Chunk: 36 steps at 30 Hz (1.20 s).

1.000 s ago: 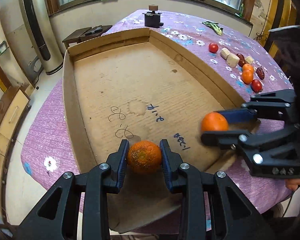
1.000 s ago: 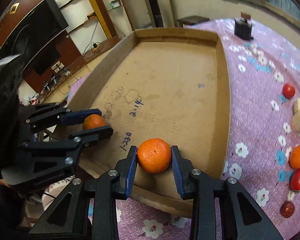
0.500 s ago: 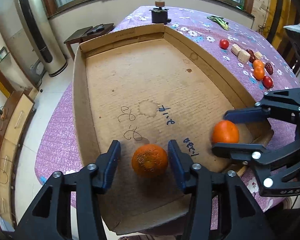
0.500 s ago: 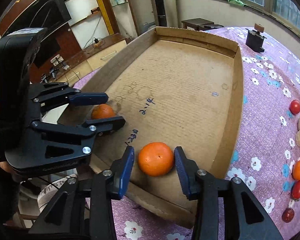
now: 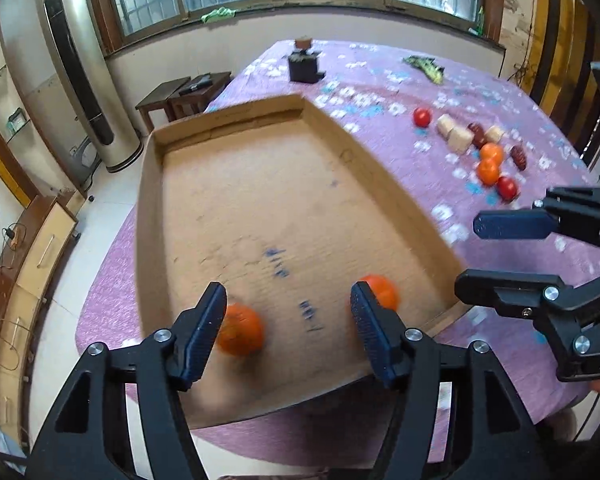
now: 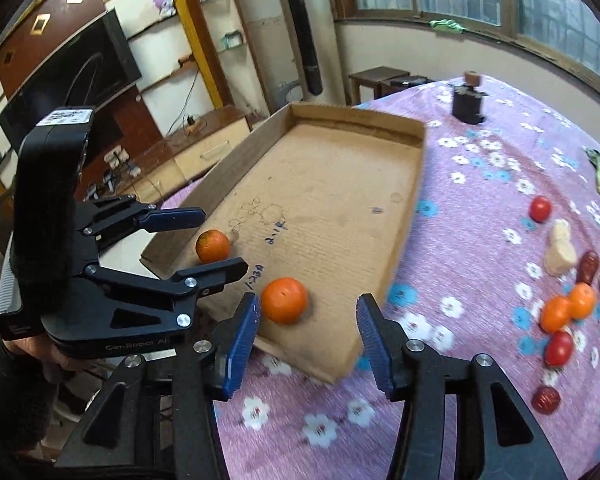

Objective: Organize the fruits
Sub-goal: 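Open the left tool in the tray while the right tool releases its orange, then move both tools back over the dried red dates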

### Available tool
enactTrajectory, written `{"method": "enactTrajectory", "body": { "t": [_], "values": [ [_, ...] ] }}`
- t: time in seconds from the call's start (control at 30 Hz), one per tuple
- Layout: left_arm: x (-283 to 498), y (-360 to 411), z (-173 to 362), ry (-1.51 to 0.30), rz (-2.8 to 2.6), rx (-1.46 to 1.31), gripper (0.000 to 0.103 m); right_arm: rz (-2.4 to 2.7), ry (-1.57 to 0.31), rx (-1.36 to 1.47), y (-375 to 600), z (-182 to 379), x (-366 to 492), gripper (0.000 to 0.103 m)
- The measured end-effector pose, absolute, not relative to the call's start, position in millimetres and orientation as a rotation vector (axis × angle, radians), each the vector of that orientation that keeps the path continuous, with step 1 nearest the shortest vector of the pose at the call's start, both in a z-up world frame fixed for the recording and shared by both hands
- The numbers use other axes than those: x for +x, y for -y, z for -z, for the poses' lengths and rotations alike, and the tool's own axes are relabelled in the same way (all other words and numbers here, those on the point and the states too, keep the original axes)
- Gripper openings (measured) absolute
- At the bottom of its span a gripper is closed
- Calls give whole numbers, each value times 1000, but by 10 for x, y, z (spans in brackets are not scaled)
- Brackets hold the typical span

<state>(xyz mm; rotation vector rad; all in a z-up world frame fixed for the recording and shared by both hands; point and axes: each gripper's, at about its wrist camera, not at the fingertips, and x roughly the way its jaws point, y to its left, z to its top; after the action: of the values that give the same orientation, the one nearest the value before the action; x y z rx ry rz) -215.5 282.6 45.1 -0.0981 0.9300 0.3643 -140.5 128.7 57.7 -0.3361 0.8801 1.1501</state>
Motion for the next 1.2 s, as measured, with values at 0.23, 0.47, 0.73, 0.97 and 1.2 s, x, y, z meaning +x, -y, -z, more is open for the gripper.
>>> {"method": "enactTrajectory", "body": {
  "t": [0.23, 0.47, 0.73, 0.97, 1.2],
  "values": [
    [-1941, -2470, -536, -897, -345, -103, 64, -1031, -875, -268, -748, -635, -1161, 52],
    [-1755, -2126, -550, -901, -292, -97, 66, -909, -879, -223, -181, -640, -919, 52],
    [-1570, -1805, -597, -901, -225, -77, 66, -799, -866, -186, 319, -679, -708, 52],
    [-1446, -1587, -588, -910, -180, -62, 66, -755, -862, -173, 572, -677, -624, 52],
    [-1366, -1424, -561, -922, -134, -63, 66, -740, -865, -155, 699, -644, -592, 52]
  ]
}}
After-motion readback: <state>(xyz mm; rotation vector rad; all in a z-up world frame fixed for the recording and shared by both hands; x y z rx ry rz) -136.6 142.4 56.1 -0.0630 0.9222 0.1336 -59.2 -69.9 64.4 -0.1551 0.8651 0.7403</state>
